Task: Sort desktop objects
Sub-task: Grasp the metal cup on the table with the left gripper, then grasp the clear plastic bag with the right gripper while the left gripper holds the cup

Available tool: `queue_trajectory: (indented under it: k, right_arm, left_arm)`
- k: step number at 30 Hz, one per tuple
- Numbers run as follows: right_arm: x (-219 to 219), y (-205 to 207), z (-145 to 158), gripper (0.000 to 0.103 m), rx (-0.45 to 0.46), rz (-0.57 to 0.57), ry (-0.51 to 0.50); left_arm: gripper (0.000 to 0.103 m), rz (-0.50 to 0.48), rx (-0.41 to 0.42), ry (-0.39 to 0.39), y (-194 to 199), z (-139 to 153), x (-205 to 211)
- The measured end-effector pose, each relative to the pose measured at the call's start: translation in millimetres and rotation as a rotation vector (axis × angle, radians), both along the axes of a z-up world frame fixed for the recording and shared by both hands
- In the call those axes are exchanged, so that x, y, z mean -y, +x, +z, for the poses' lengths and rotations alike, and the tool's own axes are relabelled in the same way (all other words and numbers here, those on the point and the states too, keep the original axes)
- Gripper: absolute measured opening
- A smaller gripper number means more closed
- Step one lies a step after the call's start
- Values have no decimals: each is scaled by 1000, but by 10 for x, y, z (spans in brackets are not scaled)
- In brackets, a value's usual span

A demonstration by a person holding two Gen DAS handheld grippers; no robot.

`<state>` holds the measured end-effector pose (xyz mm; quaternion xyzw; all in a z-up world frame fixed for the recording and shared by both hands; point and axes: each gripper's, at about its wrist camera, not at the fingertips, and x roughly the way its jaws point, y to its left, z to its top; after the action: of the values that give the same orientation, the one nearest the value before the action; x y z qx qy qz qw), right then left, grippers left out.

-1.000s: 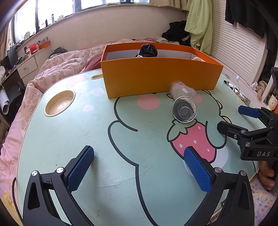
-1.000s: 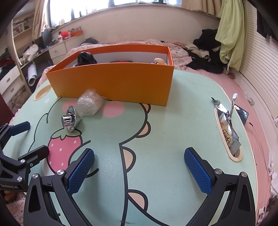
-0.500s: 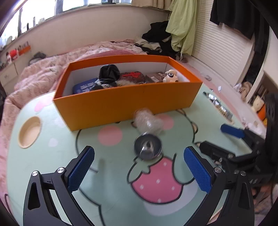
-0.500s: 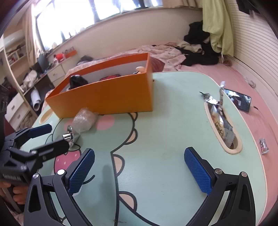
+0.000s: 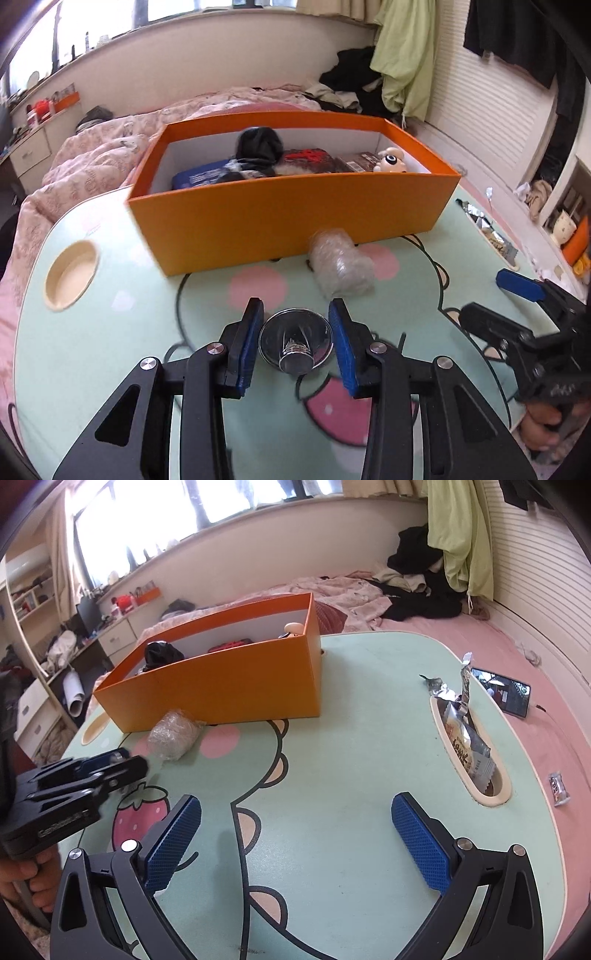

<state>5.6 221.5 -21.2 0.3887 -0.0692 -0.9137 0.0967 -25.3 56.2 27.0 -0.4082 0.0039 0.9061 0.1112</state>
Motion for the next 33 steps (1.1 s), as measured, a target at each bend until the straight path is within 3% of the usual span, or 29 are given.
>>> queue_trajectory:
  k: [8, 13, 16, 21, 23, 24, 27, 30, 33]
  right_arm:
    - [129, -23, 13, 103, 26, 13, 68]
    - [388, -184, 153, 103, 76, 113, -40]
    - [668, -380, 239, 100, 72, 151, -5]
    - [1099, -640, 188, 84, 75, 201, 104]
    - [1175, -684, 87, 30, 79, 189, 174]
    - [1178, -631, 78, 31, 57, 180, 205]
    - [1019, -399, 78, 30, 30, 229, 120]
    - [709, -146, 176, 30, -45, 185, 95]
    - [465, -46, 224, 30, -51, 162, 51]
  left_arm:
    - [38, 91, -34, 63, 341, 5, 369]
    - [38, 109, -52, 78, 407, -7, 436]
    - [38, 109, -50, 73, 426, -33, 440]
    - [38, 112, -56, 67, 448, -32, 449]
    - [38, 113, -56, 65, 444, -32, 445]
    - [38, 114, -57, 63, 444, -33, 447]
    - [38, 117, -68, 64, 456, -14, 457]
    - [38, 114, -75, 63, 464, 10, 449]
    - [38, 99, -78, 49, 457, 39, 398]
